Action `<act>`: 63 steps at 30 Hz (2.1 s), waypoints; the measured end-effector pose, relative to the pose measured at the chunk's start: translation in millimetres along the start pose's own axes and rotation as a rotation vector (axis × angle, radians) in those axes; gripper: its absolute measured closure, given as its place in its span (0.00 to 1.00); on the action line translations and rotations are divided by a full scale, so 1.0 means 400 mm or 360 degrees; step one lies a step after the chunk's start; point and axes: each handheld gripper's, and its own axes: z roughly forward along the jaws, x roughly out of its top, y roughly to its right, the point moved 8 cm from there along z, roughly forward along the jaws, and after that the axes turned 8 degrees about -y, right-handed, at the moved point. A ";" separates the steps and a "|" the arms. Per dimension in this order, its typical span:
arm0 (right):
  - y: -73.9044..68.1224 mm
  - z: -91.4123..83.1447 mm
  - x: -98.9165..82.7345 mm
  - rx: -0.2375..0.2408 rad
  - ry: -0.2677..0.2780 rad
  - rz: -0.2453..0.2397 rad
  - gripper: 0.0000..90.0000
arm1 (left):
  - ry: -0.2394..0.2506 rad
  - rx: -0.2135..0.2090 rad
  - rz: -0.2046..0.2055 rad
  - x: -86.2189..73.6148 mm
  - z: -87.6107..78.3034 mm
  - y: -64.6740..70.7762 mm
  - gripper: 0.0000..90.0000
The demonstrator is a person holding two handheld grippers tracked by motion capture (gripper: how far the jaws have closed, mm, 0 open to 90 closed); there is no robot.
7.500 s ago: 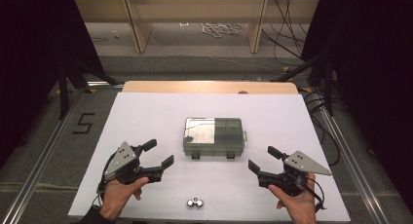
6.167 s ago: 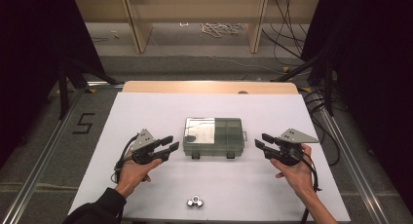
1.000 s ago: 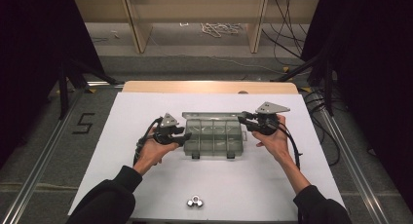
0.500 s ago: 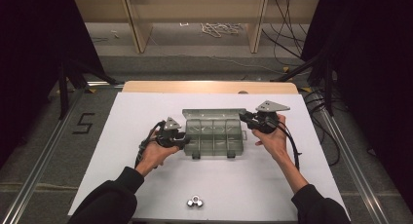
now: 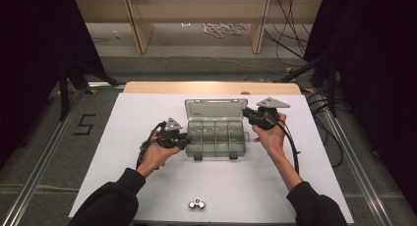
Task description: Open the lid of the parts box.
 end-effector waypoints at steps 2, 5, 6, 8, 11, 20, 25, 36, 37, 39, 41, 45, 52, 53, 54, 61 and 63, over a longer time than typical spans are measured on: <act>0.001 0.005 0.004 -0.0019 -0.0009 0.0014 0.93 | -0.0003 -0.0022 -0.0035 -0.002 0.000 0.006 0.79; 0.006 0.012 0.012 -0.0049 -0.0021 0.0024 0.94 | 0.0001 -0.0019 -0.0035 -0.001 0.000 0.006 0.80; 0.008 0.015 0.014 -0.0051 -0.0030 0.0026 0.94 | 0.0001 -0.0019 -0.0035 -0.001 0.000 0.006 0.80; 0.011 0.022 0.020 -0.0076 -0.0025 0.0034 0.95 | 0.0013 -0.0024 -0.0053 0.000 0.001 0.008 0.80; 0.013 0.027 0.022 -0.0079 -0.0043 0.0057 0.95 | 0.0021 -0.0035 -0.0054 0.001 0.001 0.008 0.80; 0.025 0.047 0.035 -0.0091 -0.0067 0.0103 0.95 | 0.0009 -0.0032 -0.0047 -0.001 0.000 0.006 0.80; 0.028 0.050 0.037 -0.0096 -0.0102 0.0100 0.95 | 0.0009 -0.0026 -0.0051 -0.001 0.000 0.007 0.80; 0.037 0.065 0.046 -0.0086 -0.0145 0.0158 0.95 | 0.0010 -0.0028 -0.0048 -0.001 0.000 0.006 0.80; 0.039 0.068 0.046 -0.0098 -0.0157 0.0175 0.95 | 0.0012 -0.0028 -0.0049 -0.001 0.000 0.006 0.80; 0.041 0.072 0.046 -0.0099 -0.0166 0.0171 0.95 | 0.0013 -0.0036 -0.0051 -0.001 0.000 0.007 0.80; 0.042 0.076 0.046 -0.0099 -0.0170 0.0180 0.95 | 0.0014 -0.0033 -0.0035 -0.001 -0.001 0.006 0.80; 0.046 0.080 0.046 -0.0114 -0.0198 0.0193 0.95 | 0.0015 -0.0027 -0.0039 -0.001 -0.001 0.005 0.80; 0.048 0.088 0.048 -0.0095 -0.0179 0.0238 0.95 | 0.0020 -0.0026 -0.0042 -0.001 0.000 0.004 0.80; 0.052 0.089 0.048 -0.0090 -0.0184 0.0205 0.95 | 0.0020 -0.0026 -0.0042 -0.001 0.000 0.004 0.80; 0.051 0.089 0.046 -0.0081 -0.0191 0.0228 0.95 | 0.0021 -0.0029 -0.0043 -0.001 0.000 0.004 0.80; 0.048 0.102 0.037 -0.0027 -0.0201 0.0269 0.92 | 0.0024 -0.0031 -0.0057 -0.001 0.000 0.005 0.80; 0.038 0.102 0.041 0.0026 -0.0177 0.0274 0.91 | 0.0024 -0.0035 -0.0064 -0.002 0.000 0.004 0.80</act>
